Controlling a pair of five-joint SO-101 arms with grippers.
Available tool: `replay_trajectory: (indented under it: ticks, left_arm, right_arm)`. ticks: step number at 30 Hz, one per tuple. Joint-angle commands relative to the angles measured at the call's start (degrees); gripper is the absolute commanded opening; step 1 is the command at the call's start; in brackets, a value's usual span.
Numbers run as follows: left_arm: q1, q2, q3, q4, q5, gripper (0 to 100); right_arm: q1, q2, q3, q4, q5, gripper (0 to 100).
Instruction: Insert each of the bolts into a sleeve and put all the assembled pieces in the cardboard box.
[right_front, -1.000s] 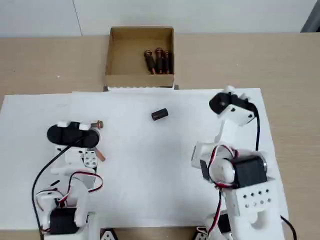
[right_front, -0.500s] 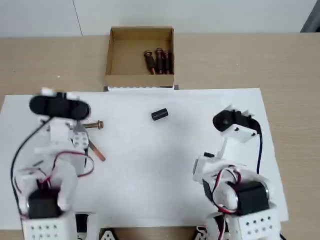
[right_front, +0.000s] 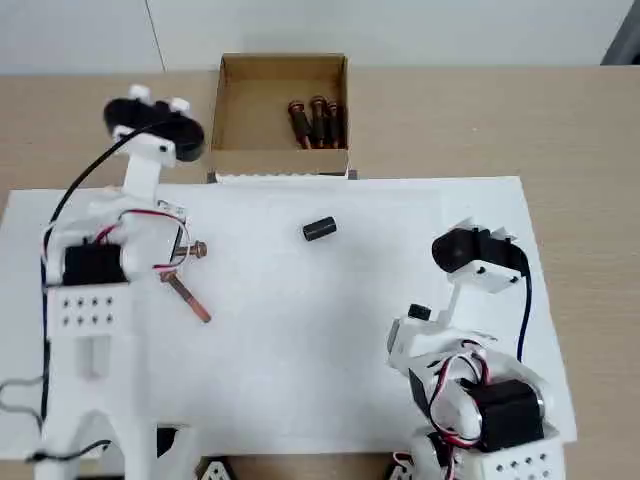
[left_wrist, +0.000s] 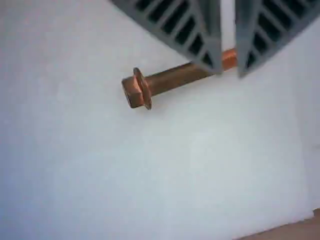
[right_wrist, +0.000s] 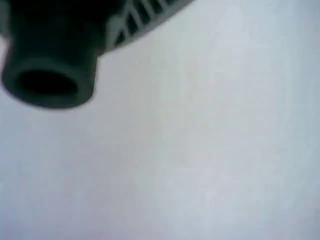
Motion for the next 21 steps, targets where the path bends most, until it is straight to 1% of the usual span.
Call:
replay_trajectory:
  ticks: [1, 9, 15, 18, 21]
  left_arm:
    - [-0.2, 4.7, -4.7, 1.9, -6.9, 1]
    - [-0.3, 12.0, -5.3, 5.5, -25.4, 1]
    - [-0.2, 16.2, -5.3, 5.1, -39.9, 1]
    - [0.1, 17.4, -5.4, 5.0, -44.5, 1]
    - [0.2, 18.8, -6.9, 5.4, -47.0, 1]
  right_arm:
    - [0.7, -0.4, 1.1, -1.5, 0.4, 0.4]
    - [0.7, -0.5, 1.5, -1.6, 0.4, 0.4]
    - [0.7, -0.5, 1.9, -4.1, 0.4, 0.4]
    - [0.7, -0.4, 2.4, -5.7, 0.4, 0.4]
    - [0.6, -0.4, 4.4, -7.1, 0.4, 0.4]
